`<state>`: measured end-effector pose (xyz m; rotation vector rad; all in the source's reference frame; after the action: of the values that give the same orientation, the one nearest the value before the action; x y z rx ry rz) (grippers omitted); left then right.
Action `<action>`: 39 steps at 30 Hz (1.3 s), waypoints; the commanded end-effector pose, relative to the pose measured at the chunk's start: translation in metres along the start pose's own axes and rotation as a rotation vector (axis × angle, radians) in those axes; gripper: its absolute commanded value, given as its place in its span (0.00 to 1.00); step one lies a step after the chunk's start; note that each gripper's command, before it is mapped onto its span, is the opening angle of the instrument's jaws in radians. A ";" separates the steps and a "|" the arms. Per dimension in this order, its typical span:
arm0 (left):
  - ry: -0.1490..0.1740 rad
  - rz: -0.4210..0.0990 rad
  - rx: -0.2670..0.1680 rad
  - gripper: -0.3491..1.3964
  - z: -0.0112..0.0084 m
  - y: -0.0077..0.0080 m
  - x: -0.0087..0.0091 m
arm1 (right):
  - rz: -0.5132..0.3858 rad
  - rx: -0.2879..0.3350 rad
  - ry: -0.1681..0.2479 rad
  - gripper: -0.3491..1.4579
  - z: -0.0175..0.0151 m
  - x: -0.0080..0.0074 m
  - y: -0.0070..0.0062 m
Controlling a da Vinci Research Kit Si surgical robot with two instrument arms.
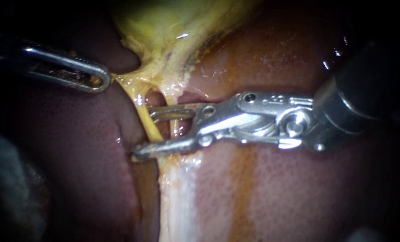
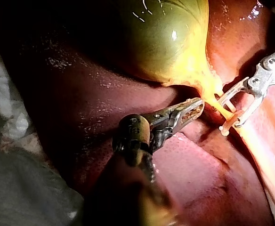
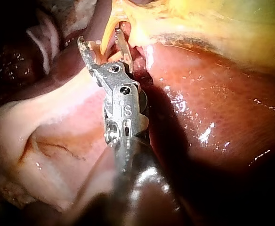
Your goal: Going back first clip left tube
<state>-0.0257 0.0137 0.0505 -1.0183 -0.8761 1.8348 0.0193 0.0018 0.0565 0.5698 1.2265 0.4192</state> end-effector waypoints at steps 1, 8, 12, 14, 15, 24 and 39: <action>-0.001 0.001 0.000 0.00 0.0000 0.0000 -0.0001 | -0.021 0.001 0.000 0.47 -0.0006 0.0000 -0.0003; -0.001 0.001 0.000 0.00 -0.0001 0.0000 -0.0001 | -0.117 0.014 0.003 0.47 -0.0059 -0.0005 -0.0023; -0.001 0.001 0.000 0.00 0.0000 -0.0001 -0.0002 | -0.151 -0.004 -0.001 0.47 -0.0092 -0.0006 -0.0034; 0.000 0.001 0.000 0.00 0.0000 -0.0001 -0.0002 | -0.161 -0.014 -0.011 0.47 -0.0102 -0.0006 -0.0036; 0.000 0.001 0.000 0.00 0.0000 -0.0001 -0.0002 | -0.167 -0.015 -0.019 0.47 -0.0106 -0.0006 -0.0036; 0.001 0.002 0.002 0.00 0.0002 -0.0001 -0.0004 | -0.220 -0.011 -0.081 0.47 -0.0139 0.0001 -0.0037; -0.001 0.010 0.001 0.00 0.0057 -0.0013 -0.0009 | -0.224 -0.006 -0.081 0.47 -0.0155 0.0001 -0.0037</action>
<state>-0.0304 0.0123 0.0546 -1.0256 -0.8745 1.8435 0.0045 0.0018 0.0507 0.4341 1.1958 0.2085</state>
